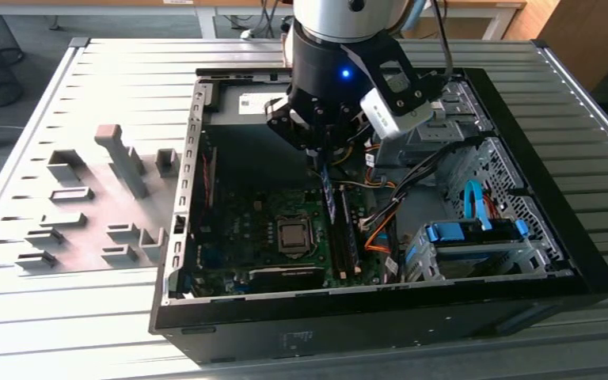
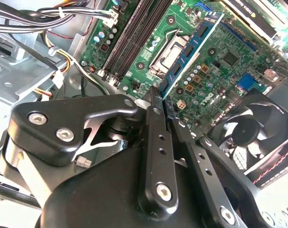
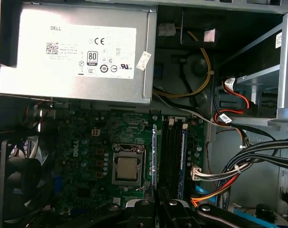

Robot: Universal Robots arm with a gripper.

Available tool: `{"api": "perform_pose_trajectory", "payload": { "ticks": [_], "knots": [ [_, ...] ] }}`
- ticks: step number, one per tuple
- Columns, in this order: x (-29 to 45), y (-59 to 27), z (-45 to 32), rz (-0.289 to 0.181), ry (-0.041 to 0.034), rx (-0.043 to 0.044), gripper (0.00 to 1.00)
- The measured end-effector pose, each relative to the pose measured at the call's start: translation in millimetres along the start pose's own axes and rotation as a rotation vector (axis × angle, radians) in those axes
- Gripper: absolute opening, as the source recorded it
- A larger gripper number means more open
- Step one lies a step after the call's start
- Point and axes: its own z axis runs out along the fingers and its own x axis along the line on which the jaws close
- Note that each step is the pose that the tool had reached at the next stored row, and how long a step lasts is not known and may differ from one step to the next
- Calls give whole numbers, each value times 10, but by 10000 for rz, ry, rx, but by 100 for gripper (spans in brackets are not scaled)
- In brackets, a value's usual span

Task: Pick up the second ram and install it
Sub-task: 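Insert the second ram into the second slot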

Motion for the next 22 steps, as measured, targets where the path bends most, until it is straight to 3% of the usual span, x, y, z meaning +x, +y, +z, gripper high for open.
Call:
{"api": "perform_pose_trajectory", "payload": {
  "ticks": [3,10,22],
  "knots": [
    [-7,-1,46,0,4,41,14],
    [-87,-6,162,5,14,43,14],
    [-84,-7,165,4,15,65,14]
  ]
}}
